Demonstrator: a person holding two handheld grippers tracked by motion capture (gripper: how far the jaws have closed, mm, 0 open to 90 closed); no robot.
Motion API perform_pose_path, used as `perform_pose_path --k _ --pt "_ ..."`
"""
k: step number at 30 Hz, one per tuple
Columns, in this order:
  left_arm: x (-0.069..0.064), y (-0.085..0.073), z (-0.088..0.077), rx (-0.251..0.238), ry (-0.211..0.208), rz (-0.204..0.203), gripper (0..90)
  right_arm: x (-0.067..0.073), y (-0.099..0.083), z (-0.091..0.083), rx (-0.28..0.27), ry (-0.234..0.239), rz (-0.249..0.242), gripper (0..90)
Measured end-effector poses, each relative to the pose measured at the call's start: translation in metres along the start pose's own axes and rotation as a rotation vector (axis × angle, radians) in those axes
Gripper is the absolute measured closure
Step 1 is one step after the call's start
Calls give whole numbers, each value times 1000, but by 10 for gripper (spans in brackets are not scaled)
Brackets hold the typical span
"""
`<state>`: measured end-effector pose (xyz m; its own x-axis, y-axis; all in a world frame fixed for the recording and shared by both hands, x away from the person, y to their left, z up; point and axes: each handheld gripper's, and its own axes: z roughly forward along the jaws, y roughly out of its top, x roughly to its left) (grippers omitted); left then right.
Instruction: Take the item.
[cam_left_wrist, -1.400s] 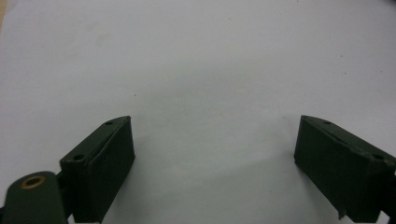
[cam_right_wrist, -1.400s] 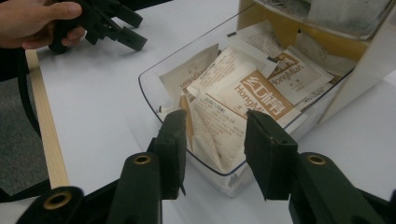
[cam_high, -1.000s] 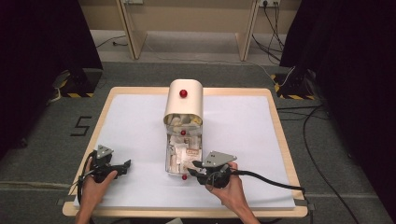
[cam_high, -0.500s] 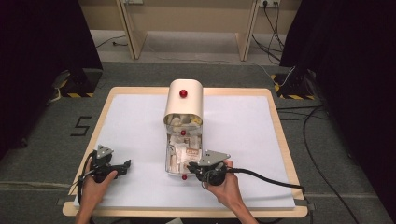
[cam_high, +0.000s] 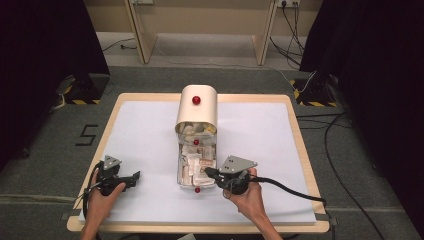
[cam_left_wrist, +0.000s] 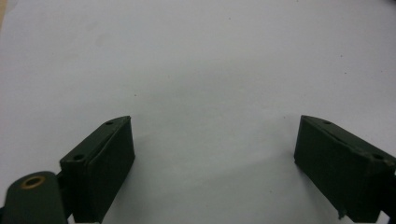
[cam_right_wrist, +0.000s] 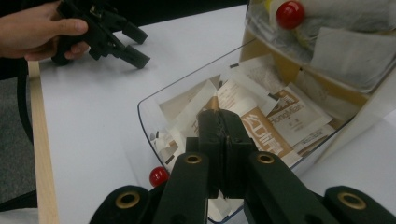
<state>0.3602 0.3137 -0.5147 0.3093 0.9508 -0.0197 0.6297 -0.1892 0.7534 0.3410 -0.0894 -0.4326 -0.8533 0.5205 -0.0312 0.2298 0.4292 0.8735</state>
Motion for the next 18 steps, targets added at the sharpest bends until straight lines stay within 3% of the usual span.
perform_pose_path --k 18 --pt "0 0 0 0 0 0 113 -12 9 -23 -36 -51 5 892"
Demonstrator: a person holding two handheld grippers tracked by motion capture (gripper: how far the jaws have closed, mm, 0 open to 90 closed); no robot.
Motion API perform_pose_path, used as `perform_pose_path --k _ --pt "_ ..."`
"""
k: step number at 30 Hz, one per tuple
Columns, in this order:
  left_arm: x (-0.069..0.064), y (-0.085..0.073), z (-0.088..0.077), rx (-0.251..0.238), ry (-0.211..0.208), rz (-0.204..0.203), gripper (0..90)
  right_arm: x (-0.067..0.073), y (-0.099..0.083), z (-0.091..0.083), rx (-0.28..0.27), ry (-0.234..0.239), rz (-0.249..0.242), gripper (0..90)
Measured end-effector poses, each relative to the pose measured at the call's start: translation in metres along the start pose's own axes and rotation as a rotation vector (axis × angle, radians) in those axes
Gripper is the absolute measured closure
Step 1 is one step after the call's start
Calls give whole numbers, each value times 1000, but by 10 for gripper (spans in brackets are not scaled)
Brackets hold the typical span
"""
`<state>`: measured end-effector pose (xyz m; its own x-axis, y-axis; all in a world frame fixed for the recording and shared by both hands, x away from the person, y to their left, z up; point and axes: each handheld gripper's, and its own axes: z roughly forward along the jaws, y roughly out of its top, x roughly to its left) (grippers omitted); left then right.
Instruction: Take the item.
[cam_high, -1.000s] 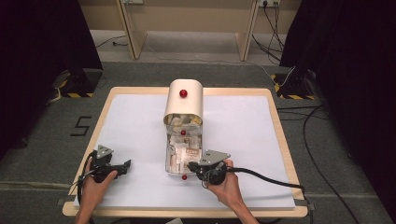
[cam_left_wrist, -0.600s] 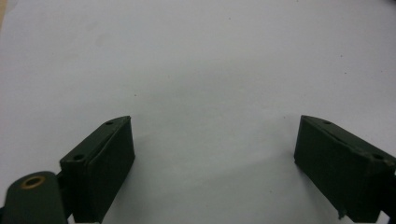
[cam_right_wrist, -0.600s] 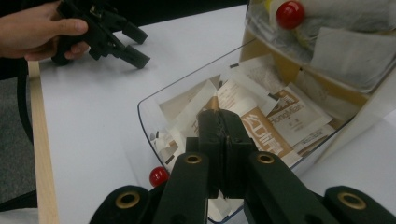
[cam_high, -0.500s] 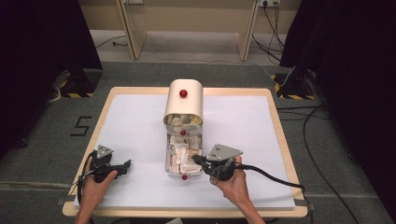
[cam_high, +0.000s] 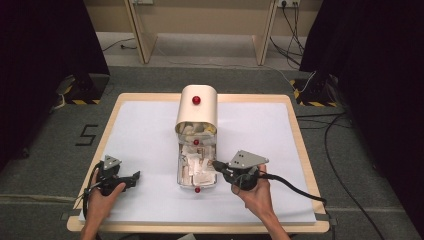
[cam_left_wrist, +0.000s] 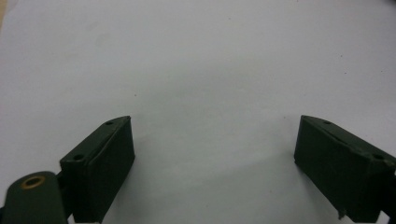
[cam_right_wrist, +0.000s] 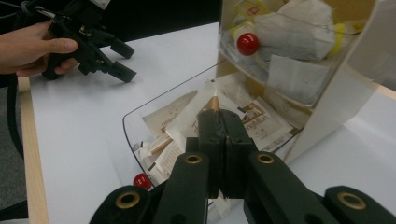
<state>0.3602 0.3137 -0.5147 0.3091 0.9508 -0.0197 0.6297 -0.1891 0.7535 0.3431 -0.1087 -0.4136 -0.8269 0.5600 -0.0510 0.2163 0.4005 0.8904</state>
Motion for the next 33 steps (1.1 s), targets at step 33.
perform_pose_path --k 33 --pt "0 0 0 0 0 0 113 -52 -10 -35 -37 -149 88 891"
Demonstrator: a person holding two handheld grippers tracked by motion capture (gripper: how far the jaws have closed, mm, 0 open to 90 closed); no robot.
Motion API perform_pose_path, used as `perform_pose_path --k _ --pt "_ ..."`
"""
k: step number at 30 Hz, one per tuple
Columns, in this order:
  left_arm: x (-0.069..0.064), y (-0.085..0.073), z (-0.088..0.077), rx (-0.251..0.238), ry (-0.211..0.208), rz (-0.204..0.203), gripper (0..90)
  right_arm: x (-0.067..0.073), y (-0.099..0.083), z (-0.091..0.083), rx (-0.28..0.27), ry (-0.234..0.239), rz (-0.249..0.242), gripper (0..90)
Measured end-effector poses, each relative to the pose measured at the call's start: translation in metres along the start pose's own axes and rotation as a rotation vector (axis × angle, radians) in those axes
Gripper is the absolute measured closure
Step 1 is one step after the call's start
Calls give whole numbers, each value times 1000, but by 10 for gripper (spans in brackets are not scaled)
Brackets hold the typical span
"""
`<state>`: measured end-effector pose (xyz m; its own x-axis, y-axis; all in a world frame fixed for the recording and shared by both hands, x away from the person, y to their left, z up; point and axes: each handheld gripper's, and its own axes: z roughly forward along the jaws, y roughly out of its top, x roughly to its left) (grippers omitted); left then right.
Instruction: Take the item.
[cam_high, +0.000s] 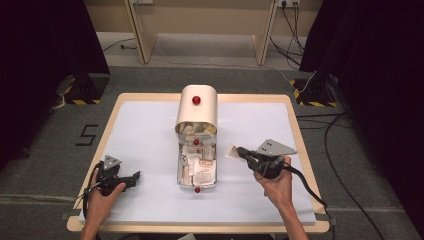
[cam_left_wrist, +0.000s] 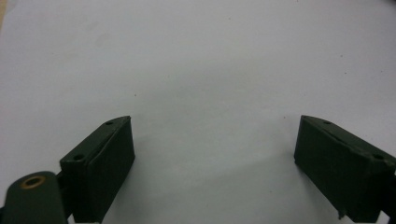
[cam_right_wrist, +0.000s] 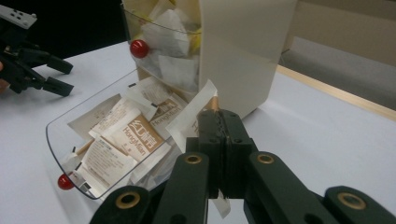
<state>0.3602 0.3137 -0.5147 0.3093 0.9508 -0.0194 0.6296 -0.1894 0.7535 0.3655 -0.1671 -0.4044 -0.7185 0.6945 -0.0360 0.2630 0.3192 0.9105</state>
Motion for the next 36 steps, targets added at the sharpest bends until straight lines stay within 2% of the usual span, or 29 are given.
perform_pose_path --k 21,36 --pt "0 0 0 0 0 0 113 -34 -21 -4 31 -81 66 891" --pt "0 0 0 0 0 0 113 -45 -29 -5 49 -109 89 891"
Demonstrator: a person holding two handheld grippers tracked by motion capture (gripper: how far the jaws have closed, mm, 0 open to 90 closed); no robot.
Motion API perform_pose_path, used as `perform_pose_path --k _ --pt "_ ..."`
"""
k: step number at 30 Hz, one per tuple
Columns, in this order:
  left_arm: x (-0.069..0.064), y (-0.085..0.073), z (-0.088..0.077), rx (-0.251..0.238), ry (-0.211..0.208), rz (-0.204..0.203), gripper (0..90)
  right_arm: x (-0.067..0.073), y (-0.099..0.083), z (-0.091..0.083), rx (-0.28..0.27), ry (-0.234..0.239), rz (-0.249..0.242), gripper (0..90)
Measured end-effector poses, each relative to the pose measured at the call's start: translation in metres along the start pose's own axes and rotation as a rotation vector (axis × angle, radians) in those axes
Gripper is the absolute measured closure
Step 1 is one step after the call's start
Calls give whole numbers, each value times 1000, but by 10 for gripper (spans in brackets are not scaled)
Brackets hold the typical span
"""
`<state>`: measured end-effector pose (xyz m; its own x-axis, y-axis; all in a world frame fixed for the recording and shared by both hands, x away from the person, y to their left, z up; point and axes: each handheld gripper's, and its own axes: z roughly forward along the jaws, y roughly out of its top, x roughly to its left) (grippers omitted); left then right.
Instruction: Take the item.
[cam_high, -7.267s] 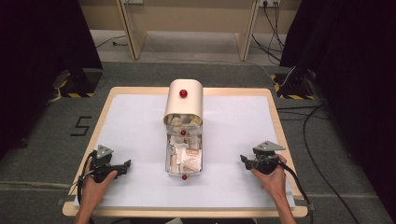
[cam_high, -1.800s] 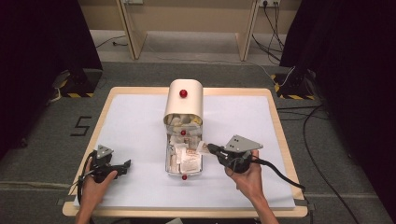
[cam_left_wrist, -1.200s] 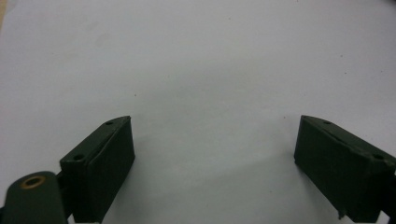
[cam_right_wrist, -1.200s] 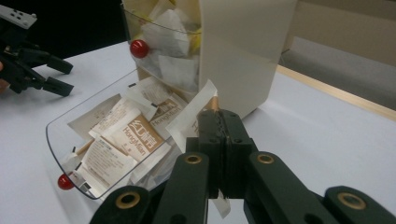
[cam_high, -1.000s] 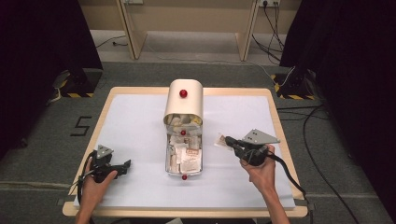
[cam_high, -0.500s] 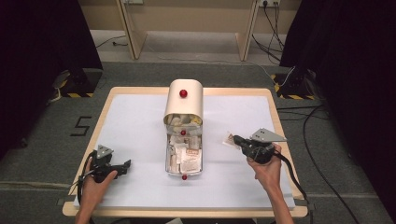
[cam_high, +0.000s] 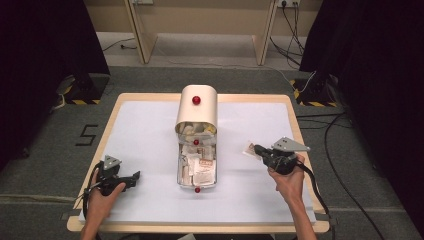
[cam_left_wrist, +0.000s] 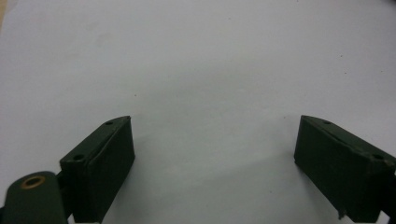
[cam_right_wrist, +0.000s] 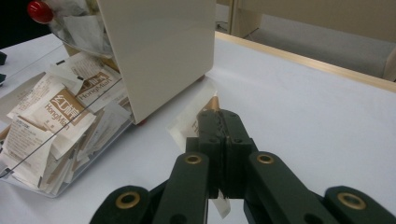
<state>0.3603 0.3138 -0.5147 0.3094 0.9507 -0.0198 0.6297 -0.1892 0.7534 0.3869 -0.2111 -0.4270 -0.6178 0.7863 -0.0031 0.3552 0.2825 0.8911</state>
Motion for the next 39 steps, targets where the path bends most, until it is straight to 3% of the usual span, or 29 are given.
perform_pose_path --k 21,26,39 --pt "0 0 0 0 0 0 113 -13 -10 3 26 -32 25 891" --pt "0 0 0 0 0 0 113 -13 -12 5 43 -40 14 891" --pt "0 0 0 0 0 0 113 -22 -25 12 82 -47 43 891"
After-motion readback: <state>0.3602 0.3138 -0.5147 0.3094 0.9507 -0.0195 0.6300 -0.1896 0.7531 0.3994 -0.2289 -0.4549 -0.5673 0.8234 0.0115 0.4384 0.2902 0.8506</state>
